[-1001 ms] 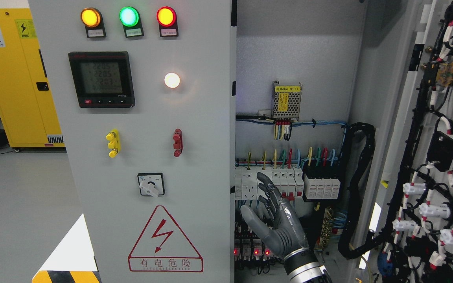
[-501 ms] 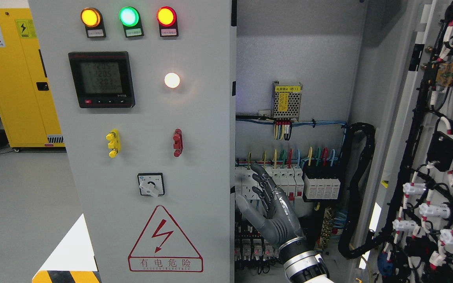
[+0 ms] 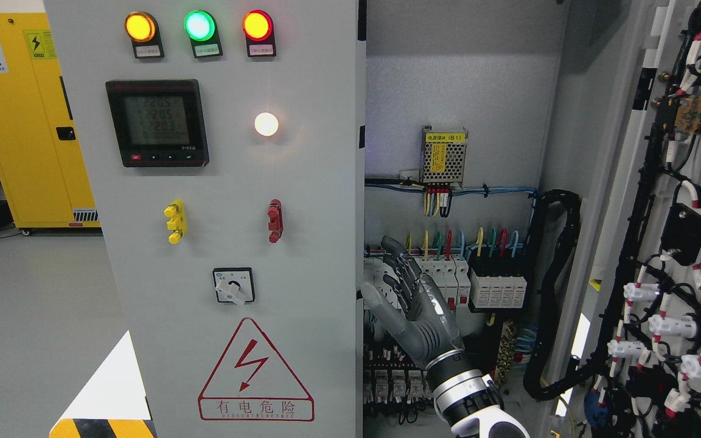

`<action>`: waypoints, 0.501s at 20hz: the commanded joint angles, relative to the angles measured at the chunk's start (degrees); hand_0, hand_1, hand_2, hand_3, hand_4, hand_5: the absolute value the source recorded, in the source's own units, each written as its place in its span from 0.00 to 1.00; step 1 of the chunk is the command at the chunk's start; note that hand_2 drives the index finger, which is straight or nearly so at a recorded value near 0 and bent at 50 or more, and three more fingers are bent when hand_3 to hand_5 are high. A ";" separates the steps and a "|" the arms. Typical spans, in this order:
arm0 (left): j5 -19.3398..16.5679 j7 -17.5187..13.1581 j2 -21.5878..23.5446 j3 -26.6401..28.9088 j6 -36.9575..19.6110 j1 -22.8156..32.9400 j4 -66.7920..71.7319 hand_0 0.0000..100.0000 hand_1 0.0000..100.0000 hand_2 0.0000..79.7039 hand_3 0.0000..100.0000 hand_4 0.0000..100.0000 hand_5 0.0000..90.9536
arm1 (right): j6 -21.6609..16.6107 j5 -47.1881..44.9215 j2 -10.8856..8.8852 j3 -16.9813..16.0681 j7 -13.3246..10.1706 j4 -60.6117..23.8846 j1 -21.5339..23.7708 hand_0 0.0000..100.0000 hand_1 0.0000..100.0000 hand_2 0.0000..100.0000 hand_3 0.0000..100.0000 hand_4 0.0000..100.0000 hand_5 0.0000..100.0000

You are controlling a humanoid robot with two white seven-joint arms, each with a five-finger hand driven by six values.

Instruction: Open door with both hands

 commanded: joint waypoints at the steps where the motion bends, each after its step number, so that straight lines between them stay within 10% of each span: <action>1: 0.01 0.03 1.40 0.00 0.09 0.79 -0.26 0.12 0.56 0.00 0.00 0.00 0.00 | 0.04 -0.34 0.23 -0.07 0.09 1.55 -1.24 0.00 0.50 0.04 0.00 0.00 0.00; 10: 0.01 0.03 1.40 0.00 0.09 0.88 -0.26 0.12 0.56 0.00 0.00 0.00 0.00 | 0.04 -0.34 0.32 -0.25 0.17 1.82 -1.76 0.00 0.50 0.04 0.00 0.00 0.00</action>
